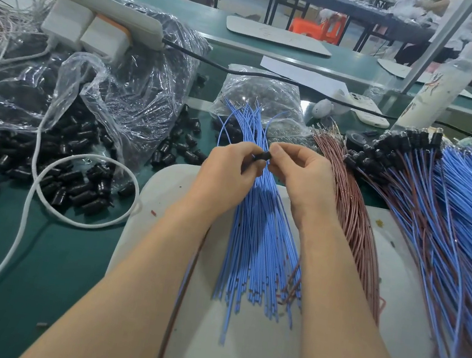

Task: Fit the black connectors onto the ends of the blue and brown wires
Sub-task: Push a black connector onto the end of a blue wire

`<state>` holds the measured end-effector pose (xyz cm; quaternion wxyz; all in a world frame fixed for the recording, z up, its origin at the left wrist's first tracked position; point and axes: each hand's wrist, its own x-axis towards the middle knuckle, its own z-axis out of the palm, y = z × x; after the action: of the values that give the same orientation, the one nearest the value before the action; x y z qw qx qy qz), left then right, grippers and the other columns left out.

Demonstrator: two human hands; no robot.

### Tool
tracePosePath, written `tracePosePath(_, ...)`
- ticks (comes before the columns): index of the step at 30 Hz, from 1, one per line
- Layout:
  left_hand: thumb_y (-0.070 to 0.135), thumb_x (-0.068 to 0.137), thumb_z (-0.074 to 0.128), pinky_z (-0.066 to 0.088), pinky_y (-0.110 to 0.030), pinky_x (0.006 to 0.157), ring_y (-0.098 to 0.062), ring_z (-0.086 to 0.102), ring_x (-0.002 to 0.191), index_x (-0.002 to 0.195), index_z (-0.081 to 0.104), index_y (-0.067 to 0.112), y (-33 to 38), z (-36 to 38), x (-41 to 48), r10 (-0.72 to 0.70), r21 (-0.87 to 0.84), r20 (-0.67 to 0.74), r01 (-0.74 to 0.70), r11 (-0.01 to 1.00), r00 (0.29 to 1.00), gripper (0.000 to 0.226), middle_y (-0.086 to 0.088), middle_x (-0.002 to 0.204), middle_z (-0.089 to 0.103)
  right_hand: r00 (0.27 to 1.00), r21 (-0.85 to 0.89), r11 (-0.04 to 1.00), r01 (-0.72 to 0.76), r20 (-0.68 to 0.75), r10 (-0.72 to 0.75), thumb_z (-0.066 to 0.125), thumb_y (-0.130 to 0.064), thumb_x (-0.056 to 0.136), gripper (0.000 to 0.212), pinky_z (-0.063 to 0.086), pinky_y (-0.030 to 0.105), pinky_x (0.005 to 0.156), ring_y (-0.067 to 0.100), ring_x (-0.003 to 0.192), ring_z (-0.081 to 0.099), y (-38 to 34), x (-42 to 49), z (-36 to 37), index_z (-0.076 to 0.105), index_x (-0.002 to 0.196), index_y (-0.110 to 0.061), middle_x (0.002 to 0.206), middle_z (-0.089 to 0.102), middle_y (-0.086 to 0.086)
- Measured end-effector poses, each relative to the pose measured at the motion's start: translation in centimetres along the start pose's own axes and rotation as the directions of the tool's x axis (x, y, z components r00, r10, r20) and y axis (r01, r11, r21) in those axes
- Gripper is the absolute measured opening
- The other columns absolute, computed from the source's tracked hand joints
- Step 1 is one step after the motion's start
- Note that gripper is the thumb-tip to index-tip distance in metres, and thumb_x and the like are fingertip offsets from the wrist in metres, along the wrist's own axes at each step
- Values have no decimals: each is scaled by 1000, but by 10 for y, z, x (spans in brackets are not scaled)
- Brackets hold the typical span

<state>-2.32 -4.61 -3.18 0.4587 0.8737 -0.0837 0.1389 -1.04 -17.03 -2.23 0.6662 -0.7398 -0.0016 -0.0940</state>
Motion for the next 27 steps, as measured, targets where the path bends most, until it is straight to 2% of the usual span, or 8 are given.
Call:
tracePosePath(3,19,92,57,46,-37,88,-19,62,86,109,66,20,-1,1,0,-11,23,-16,12,1000,1000,19,3,85,71,1000,-69,997,24,10,-24,66,-11,87,12,56,23,73,12,74,66,-1,0,1,67,80,-21,77,70,-1)
tracePosePath(6,23,93,58,41,-35,91,-20,57,90,111,66,25,-3,2,3,0,114,-67,8,993,998,20,8,85,66,988,-123,986,116,-88,-127,66,-15,87,12,56,29,74,11,73,64,-4,0,-2,65,79,-24,76,68,-3)
tracePosePath(9,15,92,59,38,-12,68,-12,52,70,108,67,19,-7,0,5,-6,6,-143,7,1000,990,18,2,82,66,973,-112,980,165,-144,-180,65,-19,88,11,55,33,74,11,71,62,-7,-2,-3,63,81,-26,77,67,-1)
tracePosePath(10,11,91,59,37,-7,64,-8,52,67,106,66,16,-7,-1,4,-9,-40,-160,2,999,987,17,2,81,66,974,-114,980,164,-137,-179,65,-17,88,9,55,36,75,12,72,61,-8,-3,-2,63,83,-24,78,67,2)
tracePosePath(14,1,91,55,40,0,77,12,58,80,97,60,20,-5,-1,3,-3,-217,-200,-41,975,980,20,15,86,64,977,-95,977,190,-75,-197,62,-12,89,10,54,46,80,23,74,62,-13,-8,3,61,84,-21,77,65,5)
tracePosePath(17,-2,90,55,41,-1,79,15,58,82,96,58,22,-4,-2,3,15,-253,-206,-68,965,978,24,18,87,63,967,-132,960,248,-26,-253,61,-11,90,9,55,41,81,24,80,65,-15,-9,5,60,86,-19,78,65,4)
tracePosePath(21,-2,88,54,47,-10,80,5,62,83,96,59,20,-4,-2,2,18,-302,-181,-73,951,983,24,10,88,66,942,-202,921,333,27,-335,65,-5,87,9,50,18,75,3,75,61,-15,-10,7,63,94,-10,81,64,-7)
tracePosePath(27,-2,89,52,45,-7,81,5,61,85,95,57,24,-4,-1,2,25,-248,-181,-70,966,983,27,16,87,64,922,-281,879,384,58,-384,64,-3,87,13,53,20,81,9,83,66,-15,-11,8,70,98,-6,89,70,1)
